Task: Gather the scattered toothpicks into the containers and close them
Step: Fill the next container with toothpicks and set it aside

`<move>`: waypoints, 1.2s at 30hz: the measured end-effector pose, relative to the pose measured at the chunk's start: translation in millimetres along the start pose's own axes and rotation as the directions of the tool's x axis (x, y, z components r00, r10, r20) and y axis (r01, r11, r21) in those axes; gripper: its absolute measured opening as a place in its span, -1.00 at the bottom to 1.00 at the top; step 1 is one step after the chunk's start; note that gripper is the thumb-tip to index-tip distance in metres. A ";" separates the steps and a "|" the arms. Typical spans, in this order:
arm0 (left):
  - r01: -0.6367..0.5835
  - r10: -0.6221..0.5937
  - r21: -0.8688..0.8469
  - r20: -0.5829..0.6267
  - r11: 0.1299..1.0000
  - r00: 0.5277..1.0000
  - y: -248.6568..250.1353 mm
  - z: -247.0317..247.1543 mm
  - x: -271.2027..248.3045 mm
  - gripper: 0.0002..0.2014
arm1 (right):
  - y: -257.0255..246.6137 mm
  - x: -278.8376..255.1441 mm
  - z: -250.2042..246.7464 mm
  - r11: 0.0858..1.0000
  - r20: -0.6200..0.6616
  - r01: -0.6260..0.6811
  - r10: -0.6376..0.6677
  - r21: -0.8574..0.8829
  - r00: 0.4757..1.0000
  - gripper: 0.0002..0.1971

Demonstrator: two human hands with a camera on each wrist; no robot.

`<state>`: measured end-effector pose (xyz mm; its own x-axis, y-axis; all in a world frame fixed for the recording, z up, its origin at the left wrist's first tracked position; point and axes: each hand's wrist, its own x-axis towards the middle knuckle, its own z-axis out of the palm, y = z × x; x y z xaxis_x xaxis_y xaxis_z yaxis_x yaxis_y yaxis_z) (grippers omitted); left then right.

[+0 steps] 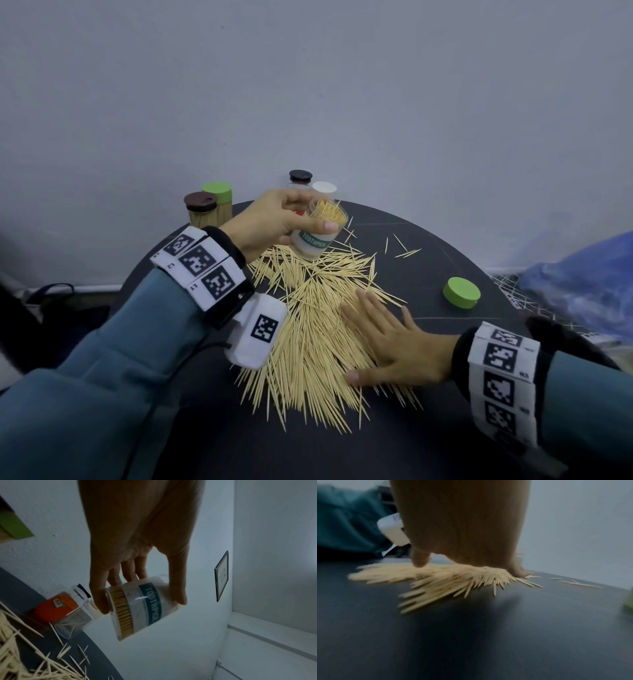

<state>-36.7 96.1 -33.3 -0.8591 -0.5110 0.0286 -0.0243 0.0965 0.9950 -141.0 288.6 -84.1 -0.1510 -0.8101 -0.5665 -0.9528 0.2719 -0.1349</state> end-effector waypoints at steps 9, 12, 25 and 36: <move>-0.001 0.001 0.020 0.002 1.000 1.000 2.0 -10.7 -10.2 -0.37 | 0.1 24.8 3.1 0.971 0.057 0.159 -0.151 -0.179 0.987 -0.21; 0.001 -0.001 0.013 -0.007 1.000 1.000 2.5 -11.1 -9.8 -0.36 | 5.5 37.4 -5.7 0.975 0.035 0.121 -0.116 -0.187 0.993 -0.28; -0.001 0.004 0.027 -0.101 1.000 0.995 12.3 -39.9 -25.8 -0.50 | -43.7 37.5 -9.2 0.773 0.050 0.452 -0.482 -0.445 0.875 -0.26; 0.006 -0.005 0.006 -0.144 1.000 0.990 10.7 -53.4 -34.8 -0.40 | -57.9 51.0 0.8 0.677 0.126 0.504 -0.527 -0.537 0.841 -0.31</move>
<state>20.2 69.3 -18.6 -0.7764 -0.6291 0.0373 -0.0319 0.0984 0.9946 -93.3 232.0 -105.9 0.4079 -0.7591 -0.5073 -0.8622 -0.5031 0.0596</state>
